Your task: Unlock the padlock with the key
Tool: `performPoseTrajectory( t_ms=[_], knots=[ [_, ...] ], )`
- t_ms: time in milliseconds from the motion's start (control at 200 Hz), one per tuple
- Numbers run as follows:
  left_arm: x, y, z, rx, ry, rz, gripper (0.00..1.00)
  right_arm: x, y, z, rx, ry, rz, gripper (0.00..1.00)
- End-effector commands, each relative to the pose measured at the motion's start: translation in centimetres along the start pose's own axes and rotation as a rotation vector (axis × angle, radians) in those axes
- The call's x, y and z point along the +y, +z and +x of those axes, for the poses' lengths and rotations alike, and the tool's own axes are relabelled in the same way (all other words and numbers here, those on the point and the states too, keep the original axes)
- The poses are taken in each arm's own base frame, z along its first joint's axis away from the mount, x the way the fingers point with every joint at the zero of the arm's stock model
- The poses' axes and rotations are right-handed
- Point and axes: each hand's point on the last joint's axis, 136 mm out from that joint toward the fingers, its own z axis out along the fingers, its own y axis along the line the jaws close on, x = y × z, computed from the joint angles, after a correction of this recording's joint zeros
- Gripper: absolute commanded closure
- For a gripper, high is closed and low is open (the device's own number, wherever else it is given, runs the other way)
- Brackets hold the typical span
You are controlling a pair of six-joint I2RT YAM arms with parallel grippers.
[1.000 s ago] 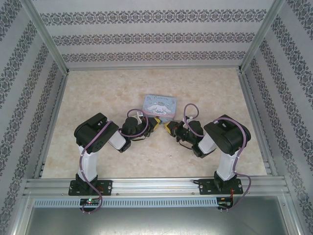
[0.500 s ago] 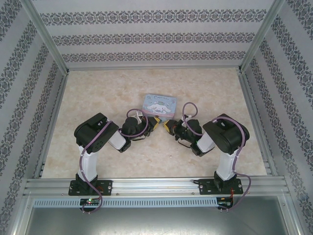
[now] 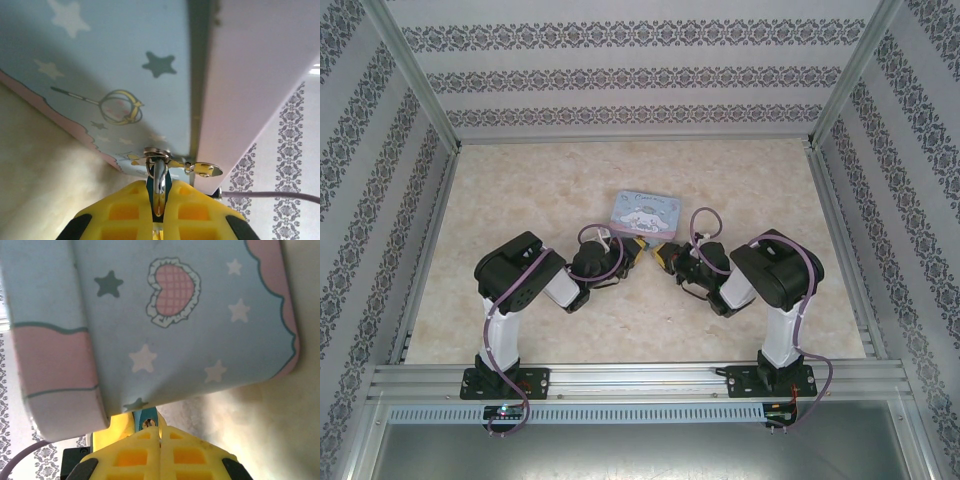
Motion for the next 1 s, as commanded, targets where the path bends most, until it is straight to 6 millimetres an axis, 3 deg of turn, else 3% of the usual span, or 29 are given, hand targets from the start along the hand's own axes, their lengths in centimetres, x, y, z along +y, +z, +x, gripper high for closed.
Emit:
performPoseTrajectory(
  t_ms=[0,400,585,994],
  knots=[
    [-3.7,0.9,6.0,0.199,0.017,0.133,1.00,3.2,1.3,0.5,0.024,-0.110,-0.097,1.00],
    [-3.4,0.7,6.8,0.227,-0.003,0.136,1.00,3.7,1.1,-0.9,0.045,-0.239,-0.119,1.00],
    [-3.7,0.4,7.0,0.234,0.000,0.139,1.00,3.2,0.9,-1.8,0.045,-0.222,-0.111,1.00],
    [-4.2,0.5,7.3,0.252,0.001,0.154,1.00,3.5,1.6,-1.5,0.092,-0.158,-0.122,1.00]
  ],
)
